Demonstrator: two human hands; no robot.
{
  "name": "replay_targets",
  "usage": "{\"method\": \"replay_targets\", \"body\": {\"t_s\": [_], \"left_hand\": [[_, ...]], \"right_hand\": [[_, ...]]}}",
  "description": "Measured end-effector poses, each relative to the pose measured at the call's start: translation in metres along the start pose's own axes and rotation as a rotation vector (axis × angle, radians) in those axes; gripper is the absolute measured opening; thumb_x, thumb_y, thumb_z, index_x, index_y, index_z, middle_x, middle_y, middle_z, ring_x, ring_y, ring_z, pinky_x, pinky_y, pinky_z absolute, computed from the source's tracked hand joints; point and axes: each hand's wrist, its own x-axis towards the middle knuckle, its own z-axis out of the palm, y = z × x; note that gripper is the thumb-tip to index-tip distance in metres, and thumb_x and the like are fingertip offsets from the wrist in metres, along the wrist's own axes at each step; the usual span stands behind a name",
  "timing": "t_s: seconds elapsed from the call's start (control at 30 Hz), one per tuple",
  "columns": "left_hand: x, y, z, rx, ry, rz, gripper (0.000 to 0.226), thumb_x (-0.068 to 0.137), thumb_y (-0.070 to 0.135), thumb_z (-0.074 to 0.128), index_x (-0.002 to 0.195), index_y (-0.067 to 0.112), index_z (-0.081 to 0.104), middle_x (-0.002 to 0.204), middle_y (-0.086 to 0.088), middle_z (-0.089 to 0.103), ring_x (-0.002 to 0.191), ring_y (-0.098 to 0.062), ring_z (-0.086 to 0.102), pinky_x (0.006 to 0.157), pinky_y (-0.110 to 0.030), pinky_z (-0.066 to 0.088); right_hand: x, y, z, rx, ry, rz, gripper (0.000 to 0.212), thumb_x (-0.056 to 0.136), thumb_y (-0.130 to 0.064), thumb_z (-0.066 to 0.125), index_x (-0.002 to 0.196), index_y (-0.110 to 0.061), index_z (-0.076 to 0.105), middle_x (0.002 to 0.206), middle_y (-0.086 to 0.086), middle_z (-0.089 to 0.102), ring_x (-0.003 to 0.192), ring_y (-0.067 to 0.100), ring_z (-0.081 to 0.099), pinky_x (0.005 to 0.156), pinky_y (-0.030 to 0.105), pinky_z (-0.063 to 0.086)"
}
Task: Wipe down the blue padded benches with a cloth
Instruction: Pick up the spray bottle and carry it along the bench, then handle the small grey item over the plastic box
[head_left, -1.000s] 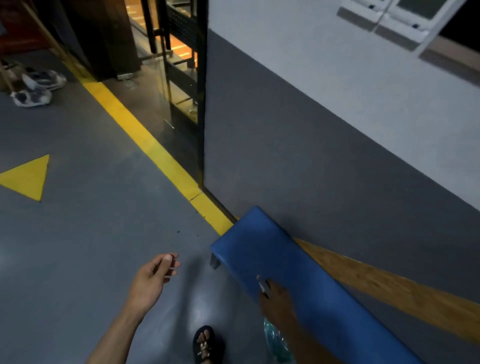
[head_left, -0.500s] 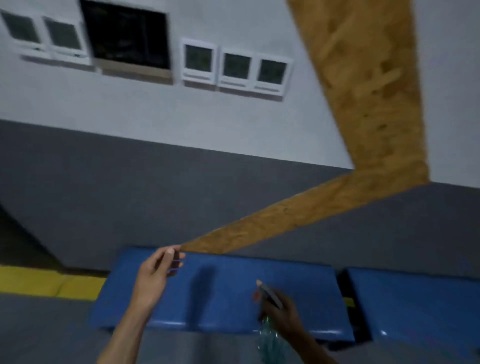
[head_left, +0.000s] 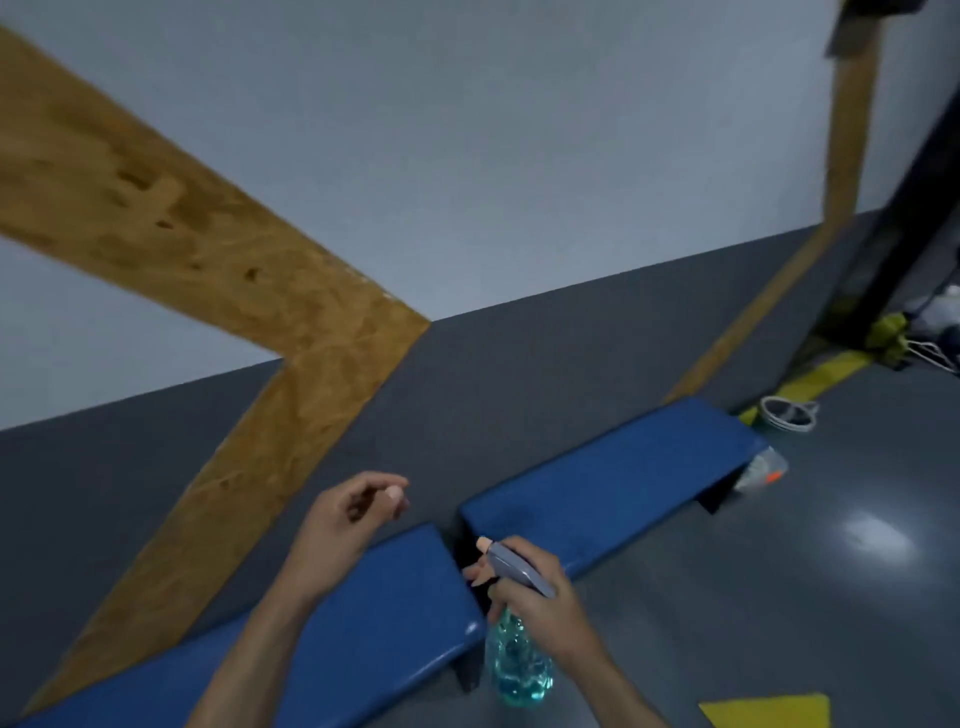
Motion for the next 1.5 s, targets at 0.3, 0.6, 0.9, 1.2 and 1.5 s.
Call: {"method": "replay_targets", "body": {"t_s": [0.3, 0.6, 0.9, 1.2, 1.5], "left_hand": [[0.132, 0.032, 0.23, 0.002, -0.538, 0.039, 0.04, 0.101, 0.039, 0.049, 0.078, 0.011, 0.066, 0.063, -0.001, 0.058, 0.061, -0.012, 0.051, 0.067, -0.032, 0.044], [0.278, 0.047, 0.423, -0.123, -0.756, 0.072, 0.066, 0.097, 0.06, 0.043, 0.072, 0.002, 0.062, 0.066, -0.013, 0.059, 0.061, -0.016, 0.048, 0.064, -0.032, 0.041], [0.387, 0.07, 0.614, -0.093, -0.885, 0.04, 0.06, 0.094, 0.061, 0.047, 0.074, 0.008, 0.065, 0.067, -0.018, 0.056, 0.059, -0.016, 0.047, 0.062, -0.028, 0.041], [0.479, 0.115, 0.793, -0.042, -0.931, -0.028, 0.045, 0.103, 0.042, 0.044, 0.069, 0.017, 0.058, 0.064, 0.005, 0.055, 0.061, -0.016, 0.045, 0.065, -0.033, 0.043], [0.585, 0.156, 0.921, -0.113, -0.857, -0.085, 0.045, 0.102, 0.038, 0.045, 0.068, 0.01, 0.05, 0.057, 0.007, 0.045, 0.057, -0.012, 0.04, 0.061, -0.028, 0.041]], "right_hand": [[0.051, -0.015, -0.186, -0.067, 0.174, -0.063, 0.025, 0.071, 0.01, 0.053, 0.088, -0.004, 0.066, 0.093, 0.01, 0.073, 0.083, 0.032, 0.067, 0.061, 0.038, 0.054], [0.131, -0.016, -0.375, -0.147, 0.31, -0.043, 0.028, 0.069, 0.017, 0.052, 0.084, -0.004, 0.064, 0.07, 0.001, 0.063, 0.062, 0.024, 0.058, 0.055, 0.04, 0.051], [0.182, 0.007, -0.57, -0.096, 0.478, -0.005, 0.03, 0.074, 0.011, 0.053, 0.088, -0.009, 0.07, 0.088, 0.015, 0.07, 0.074, 0.04, 0.064, 0.062, 0.048, 0.057], [0.246, 0.014, -0.776, -0.158, 0.418, -0.023, 0.026, 0.072, 0.007, 0.054, 0.089, -0.007, 0.068, 0.085, 0.015, 0.067, 0.07, 0.035, 0.062, 0.062, 0.053, 0.057], [0.337, 0.003, -0.941, -0.249, 0.306, -0.071, 0.028, 0.073, 0.005, 0.057, 0.09, -0.013, 0.069, 0.082, 0.006, 0.069, 0.072, 0.035, 0.064, 0.063, 0.055, 0.054]]}}
